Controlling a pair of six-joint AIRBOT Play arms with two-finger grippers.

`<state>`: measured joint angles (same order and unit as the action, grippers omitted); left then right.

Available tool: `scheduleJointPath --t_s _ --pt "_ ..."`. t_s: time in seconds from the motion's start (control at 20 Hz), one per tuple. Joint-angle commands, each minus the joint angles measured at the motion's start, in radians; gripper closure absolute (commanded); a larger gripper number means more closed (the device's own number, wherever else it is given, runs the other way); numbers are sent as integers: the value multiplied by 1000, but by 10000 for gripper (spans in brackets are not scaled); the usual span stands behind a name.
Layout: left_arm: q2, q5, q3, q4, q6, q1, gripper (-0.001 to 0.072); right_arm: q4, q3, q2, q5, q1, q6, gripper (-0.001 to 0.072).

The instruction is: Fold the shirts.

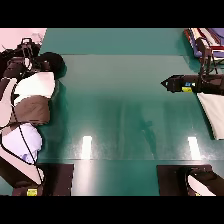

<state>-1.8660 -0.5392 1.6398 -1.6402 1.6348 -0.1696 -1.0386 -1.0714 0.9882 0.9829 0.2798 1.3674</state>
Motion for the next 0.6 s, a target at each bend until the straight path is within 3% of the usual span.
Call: scheduleJointPath --t_s 0.0,0.05,0.1,0.35,0.55 --pt "-45 6 29 0 -32 -2 268 0 0 0 6 1 5 697" --pt "-45 10 29 0 -31 -2 457 0 0 0 6 1 5 697" --pt "-44 13 29 -1 -35 -2 693 0 0 0 6 1 5 697" --pt "47 -36 45 -1 -46 -2 686 0 0 -1 -8 1 5 697" --pt "309 -42 46 -1 -46 13 687 -1 -47 -1 -39 1 5 697"
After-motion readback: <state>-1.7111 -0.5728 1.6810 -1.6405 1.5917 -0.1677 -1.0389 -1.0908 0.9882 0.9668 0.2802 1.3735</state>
